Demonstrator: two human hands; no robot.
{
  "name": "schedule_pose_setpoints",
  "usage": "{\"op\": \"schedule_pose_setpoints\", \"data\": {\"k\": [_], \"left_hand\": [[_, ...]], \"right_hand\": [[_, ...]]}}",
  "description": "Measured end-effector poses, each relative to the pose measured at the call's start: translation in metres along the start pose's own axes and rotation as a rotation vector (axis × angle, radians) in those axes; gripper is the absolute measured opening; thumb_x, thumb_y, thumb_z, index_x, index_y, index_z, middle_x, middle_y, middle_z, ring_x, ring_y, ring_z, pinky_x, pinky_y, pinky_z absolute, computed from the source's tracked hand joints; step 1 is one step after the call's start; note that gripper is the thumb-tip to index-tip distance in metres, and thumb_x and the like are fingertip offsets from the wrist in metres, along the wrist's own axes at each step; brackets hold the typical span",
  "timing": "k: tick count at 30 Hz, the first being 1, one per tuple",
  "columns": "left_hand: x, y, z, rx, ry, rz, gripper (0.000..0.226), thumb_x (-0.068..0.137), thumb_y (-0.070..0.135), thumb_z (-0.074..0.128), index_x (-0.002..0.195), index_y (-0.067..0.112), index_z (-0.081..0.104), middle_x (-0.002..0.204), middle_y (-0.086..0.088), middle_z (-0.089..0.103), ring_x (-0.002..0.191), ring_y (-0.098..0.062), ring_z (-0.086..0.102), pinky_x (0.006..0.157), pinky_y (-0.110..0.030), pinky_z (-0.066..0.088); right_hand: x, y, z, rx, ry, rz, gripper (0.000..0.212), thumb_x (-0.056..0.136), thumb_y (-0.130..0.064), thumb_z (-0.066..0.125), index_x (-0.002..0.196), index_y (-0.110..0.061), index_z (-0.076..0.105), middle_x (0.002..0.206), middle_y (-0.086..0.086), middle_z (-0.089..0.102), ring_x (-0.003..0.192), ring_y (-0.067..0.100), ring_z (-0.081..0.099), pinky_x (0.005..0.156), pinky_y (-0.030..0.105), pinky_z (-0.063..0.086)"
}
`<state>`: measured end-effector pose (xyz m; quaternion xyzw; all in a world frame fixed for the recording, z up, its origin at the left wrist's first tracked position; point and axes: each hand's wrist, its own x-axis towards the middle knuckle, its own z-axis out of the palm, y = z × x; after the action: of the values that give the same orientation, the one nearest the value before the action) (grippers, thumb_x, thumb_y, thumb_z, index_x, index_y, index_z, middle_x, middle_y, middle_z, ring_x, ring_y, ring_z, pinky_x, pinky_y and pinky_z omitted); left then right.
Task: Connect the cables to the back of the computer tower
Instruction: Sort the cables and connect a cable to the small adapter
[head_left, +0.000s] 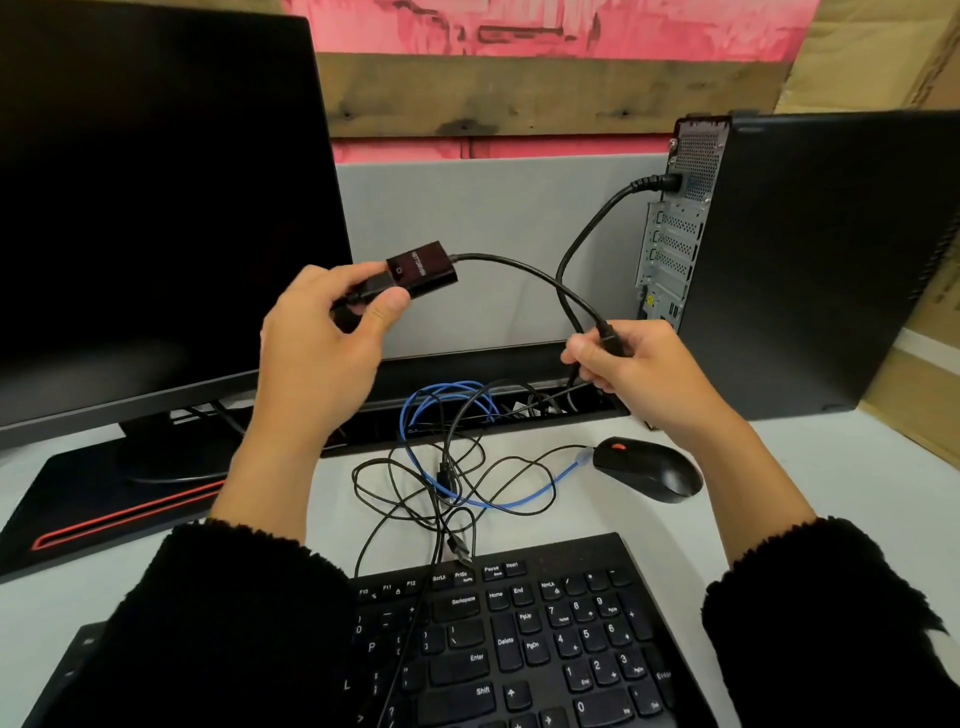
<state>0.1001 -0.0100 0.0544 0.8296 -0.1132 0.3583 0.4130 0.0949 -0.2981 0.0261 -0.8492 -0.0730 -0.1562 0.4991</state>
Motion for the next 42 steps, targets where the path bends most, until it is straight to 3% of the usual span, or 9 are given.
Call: {"op": "schedule_pose_setpoints", "data": {"k": [5,10,13,16,23,30,33,39,42], "left_hand": [[0.0,-0.006,-0.006,-0.102,-0.156,-0.142,0.027,0.097,0.037,0.067,0.122,0.03,0.074,0.104,0.002,0.071,0.1,-0.018,0.064,0.095,-0.043,0.053],[-0.004,-0.006,-0.023,-0.098,-0.622,-0.278,0.015,0.086,0.031,0.078,0.101,0.037,0.078,0.074,0.01,0.076,0.067,-0.006,0.065,0.081,-0.025,0.049],[-0.005,-0.004,-0.019,0.058,-0.875,-0.265,0.042,0.084,0.042,0.078,0.124,0.034,0.069,0.101,0.011,0.077,0.09,-0.003,0.07,0.097,-0.028,0.049],[-0.004,0.007,-0.003,0.058,-0.823,-0.245,0.102,0.069,0.069,0.073,0.156,0.03,0.036,0.136,0.015,0.059,0.119,-0.001,0.059,0.109,-0.034,0.046],[-0.002,0.059,0.087,0.066,-0.636,0.108,0.035,0.098,0.049,0.058,0.127,0.031,0.065,0.122,0.013,0.069,0.117,-0.01,0.061,0.103,-0.04,0.05],[0.013,0.066,0.128,-0.017,-0.592,0.147,0.023,0.102,0.038,0.057,0.106,0.029,0.077,0.079,0.011,0.069,0.076,-0.011,0.061,0.07,-0.028,0.045],[0.022,0.062,0.13,-0.059,-0.558,0.134,0.018,0.1,0.034,0.063,0.102,0.031,0.081,0.081,0.005,0.071,0.079,-0.015,0.061,0.069,-0.029,0.044],[0.025,0.05,0.145,0.002,-0.607,0.06,0.019,0.098,0.035,0.066,0.109,0.029,0.08,0.078,0.01,0.069,0.082,-0.02,0.059,0.074,-0.03,0.049],[0.016,0.044,0.165,0.114,-0.67,0.073,0.022,0.098,0.036,0.065,0.112,0.026,0.079,0.094,0.001,0.075,0.092,-0.023,0.066,0.087,-0.041,0.057]], "right_hand": [[-0.001,-0.004,0.002,0.512,-0.065,0.072,0.028,0.095,-0.033,0.07,0.098,-0.007,0.06,0.073,-0.001,0.036,0.059,0.013,0.036,0.063,0.031,0.044],[0.003,-0.001,-0.002,1.014,0.131,0.172,0.011,0.105,-0.011,0.048,0.098,-0.009,0.056,0.076,0.004,0.044,0.059,0.016,0.034,0.065,0.035,0.038],[0.002,0.007,-0.011,0.887,0.217,0.139,0.007,0.101,0.0,0.061,0.104,-0.003,0.067,0.076,0.004,0.053,0.059,0.015,0.048,0.069,0.035,0.049],[-0.002,0.014,-0.021,0.843,0.235,0.143,0.016,0.095,0.007,0.066,0.108,-0.002,0.07,0.079,0.005,0.064,0.066,0.019,0.065,0.081,0.038,0.059],[-0.003,0.009,-0.01,0.829,0.274,0.128,0.027,0.086,0.011,0.075,0.108,-0.001,0.066,0.093,0.023,0.074,0.087,0.04,0.078,0.08,0.042,0.065],[-0.002,0.017,-0.011,0.838,0.238,0.14,0.025,0.094,0.008,0.067,0.119,0.004,0.067,0.106,0.026,0.076,0.099,0.04,0.077,0.09,0.044,0.063],[-0.003,0.016,-0.011,0.793,0.228,0.172,0.021,0.101,0.002,0.061,0.118,-0.003,0.072,0.107,0.02,0.078,0.101,0.033,0.077,0.093,0.041,0.061],[0.002,0.005,-0.034,0.028,0.499,0.028,0.015,0.091,-0.02,0.076,0.082,-0.029,0.082,0.075,-0.014,0.077,0.081,-0.002,0.074,0.085,0.023,0.057],[0.013,-0.02,-0.056,-0.211,0.605,-0.172,0.012,0.092,-0.021,0.071,0.085,-0.026,0.08,0.073,-0.019,0.07,0.069,-0.004,0.067,0.072,0.005,0.049]]}}
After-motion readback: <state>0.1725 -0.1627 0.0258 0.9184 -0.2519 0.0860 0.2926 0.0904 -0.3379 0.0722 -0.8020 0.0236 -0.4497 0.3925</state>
